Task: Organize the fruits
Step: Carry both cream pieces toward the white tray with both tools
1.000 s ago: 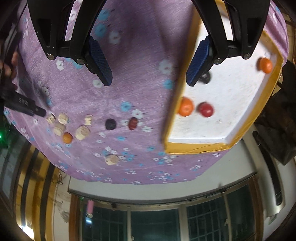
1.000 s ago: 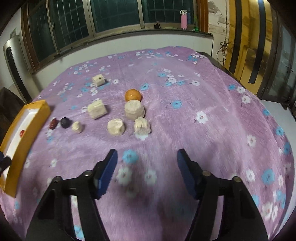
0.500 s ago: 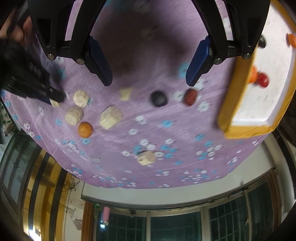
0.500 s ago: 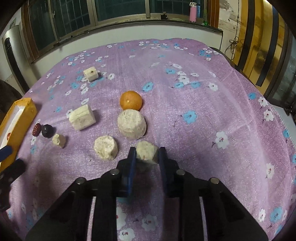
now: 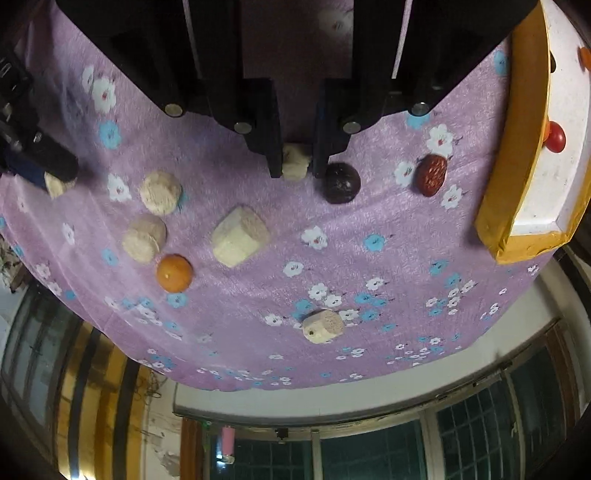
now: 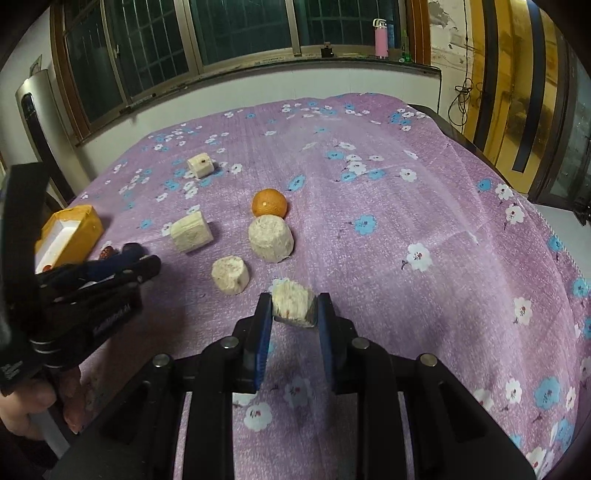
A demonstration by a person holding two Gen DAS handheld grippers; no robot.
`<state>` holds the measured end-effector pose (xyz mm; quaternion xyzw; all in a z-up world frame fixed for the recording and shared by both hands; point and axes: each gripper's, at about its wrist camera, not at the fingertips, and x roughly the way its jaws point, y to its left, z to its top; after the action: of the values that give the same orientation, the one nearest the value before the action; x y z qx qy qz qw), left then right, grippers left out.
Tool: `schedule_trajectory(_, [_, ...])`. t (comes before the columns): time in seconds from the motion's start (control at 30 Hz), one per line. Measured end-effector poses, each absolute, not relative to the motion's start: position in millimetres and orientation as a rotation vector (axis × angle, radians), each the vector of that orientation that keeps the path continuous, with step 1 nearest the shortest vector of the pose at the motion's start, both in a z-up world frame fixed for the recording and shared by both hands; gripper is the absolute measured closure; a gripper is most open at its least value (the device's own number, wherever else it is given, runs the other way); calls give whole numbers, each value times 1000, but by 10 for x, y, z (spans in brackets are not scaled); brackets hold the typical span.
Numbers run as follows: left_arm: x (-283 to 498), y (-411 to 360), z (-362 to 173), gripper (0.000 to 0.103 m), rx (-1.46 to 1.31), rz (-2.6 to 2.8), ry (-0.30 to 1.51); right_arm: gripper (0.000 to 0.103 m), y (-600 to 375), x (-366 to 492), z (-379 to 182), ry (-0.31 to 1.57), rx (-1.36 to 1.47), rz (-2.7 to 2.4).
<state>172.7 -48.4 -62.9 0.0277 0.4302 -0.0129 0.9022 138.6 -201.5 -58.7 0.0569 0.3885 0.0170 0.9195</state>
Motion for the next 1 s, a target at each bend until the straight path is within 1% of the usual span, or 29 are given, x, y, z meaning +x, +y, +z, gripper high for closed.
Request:
schedule_trajectory(0.1, [1565,-391,-586,89,32,-49,887,77,-1984,1314,-544,785,119,46])
schedule_trajectory(0.4, [771,54,-289,89,-88,-120,793,77,-1861,864,-400,734,141,73])
schedule_trajectory(0.6, [429,246,-240,89,-130,-149,752,77,-1578,543,-299,696,114,109])
schedule_trajectory(0.73, [368,278,-260,89,-128,-155,757,77,-1483,406,-309,693,120,116])
schedule_trajectory(1.0, [611,97,-245,89,-68,-185,748,77,-1474,362,-299,694,121,105])
